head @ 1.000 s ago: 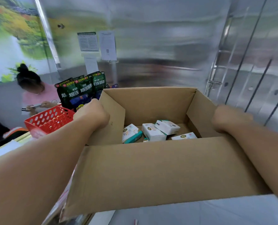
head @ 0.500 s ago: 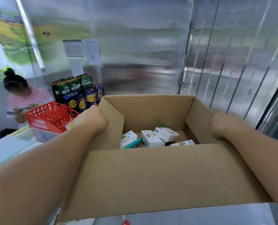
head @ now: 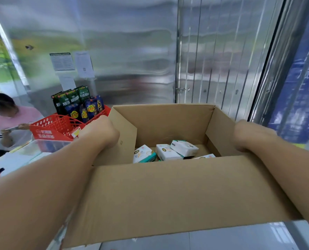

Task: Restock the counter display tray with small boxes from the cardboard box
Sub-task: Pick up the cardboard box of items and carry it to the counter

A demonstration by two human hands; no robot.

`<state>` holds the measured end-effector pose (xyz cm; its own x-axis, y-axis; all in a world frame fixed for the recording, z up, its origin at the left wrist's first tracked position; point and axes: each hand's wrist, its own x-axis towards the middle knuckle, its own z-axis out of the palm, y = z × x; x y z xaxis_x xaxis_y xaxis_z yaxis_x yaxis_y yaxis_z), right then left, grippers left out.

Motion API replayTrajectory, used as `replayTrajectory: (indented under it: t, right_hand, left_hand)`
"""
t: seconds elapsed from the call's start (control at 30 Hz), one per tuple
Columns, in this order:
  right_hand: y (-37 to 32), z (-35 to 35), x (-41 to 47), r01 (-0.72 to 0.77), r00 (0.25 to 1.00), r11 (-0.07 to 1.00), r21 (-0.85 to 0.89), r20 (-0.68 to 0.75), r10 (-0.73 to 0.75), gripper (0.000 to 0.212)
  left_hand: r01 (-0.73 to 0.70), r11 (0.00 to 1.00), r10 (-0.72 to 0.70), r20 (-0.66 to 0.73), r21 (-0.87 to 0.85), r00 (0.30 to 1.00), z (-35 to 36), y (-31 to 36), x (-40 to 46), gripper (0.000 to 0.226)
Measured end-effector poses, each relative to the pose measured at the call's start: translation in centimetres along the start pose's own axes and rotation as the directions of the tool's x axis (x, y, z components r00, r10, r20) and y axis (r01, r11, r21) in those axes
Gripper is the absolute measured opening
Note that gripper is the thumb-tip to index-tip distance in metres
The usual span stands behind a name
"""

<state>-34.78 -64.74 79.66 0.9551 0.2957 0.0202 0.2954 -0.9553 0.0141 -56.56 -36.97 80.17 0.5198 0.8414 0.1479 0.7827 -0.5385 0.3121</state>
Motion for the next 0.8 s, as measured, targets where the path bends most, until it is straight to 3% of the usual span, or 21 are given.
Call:
replayTrajectory:
  t: [0.4,0.8]
  right_hand:
    - [6.8,-0.2,-10.1,0.011,0.999,1.000,-0.017,0.031,-0.010,0.021]
    - [8.2,0.4,-10.9,0.319,0.947,0.947,-0.040,-0.033,-0.320,0.014]
  left_hand:
    - [0.020,1.000,-0.020,-0.003,-0.001,1.000,-3.0,-0.9,-12.2,0.023]
    - [0.254,0.967,-0.253,-0.053,0.011,0.966,-3.8,-2.5,-24.0,0.030]
